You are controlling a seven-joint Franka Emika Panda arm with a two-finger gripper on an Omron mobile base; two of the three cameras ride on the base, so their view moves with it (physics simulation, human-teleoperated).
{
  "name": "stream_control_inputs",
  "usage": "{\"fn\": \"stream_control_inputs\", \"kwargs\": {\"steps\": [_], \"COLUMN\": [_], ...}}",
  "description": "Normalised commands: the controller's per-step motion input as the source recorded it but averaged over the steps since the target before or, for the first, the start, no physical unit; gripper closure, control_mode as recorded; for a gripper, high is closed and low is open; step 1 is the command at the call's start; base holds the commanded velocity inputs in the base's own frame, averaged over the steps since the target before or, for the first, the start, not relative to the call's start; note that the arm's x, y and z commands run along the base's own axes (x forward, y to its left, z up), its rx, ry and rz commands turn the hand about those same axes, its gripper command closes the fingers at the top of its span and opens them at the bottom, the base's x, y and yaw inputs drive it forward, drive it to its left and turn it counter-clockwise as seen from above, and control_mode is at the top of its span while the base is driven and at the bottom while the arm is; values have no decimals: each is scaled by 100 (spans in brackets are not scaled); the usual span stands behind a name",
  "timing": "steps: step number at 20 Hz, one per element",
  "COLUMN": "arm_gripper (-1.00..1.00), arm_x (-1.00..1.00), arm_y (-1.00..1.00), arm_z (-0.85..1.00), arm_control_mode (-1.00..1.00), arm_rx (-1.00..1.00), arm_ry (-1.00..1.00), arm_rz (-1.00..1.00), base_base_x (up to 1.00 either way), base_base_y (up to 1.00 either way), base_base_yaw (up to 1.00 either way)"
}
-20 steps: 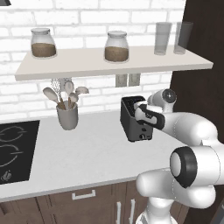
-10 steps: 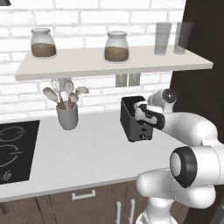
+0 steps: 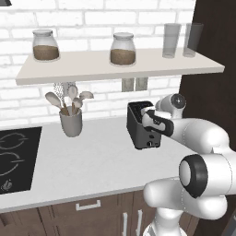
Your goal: Start the toaster. Once the lever pops up, take the bread to the plate on the dining counter.
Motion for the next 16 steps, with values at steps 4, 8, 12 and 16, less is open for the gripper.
{"fn": "stream_control_inputs", "kwargs": {"steps": [4, 8, 12, 16], "arm_gripper": [-100, -100, -100, -100], "arm_x": [0, 0, 0, 0], "arm_y": [0, 0, 0, 0], "arm_z": [0, 0, 0, 0], "arm_control_mode": [-100, -100, -100, -100], "arm_rx": [0, 0, 0, 0], "arm_ry": [0, 0, 0, 0], "arm_rz": [0, 0, 0, 0], "base_base_x": [0, 0, 0, 0], "base_base_y": [0, 0, 0, 0], "base_base_yaw": [0, 0, 0, 0]}}
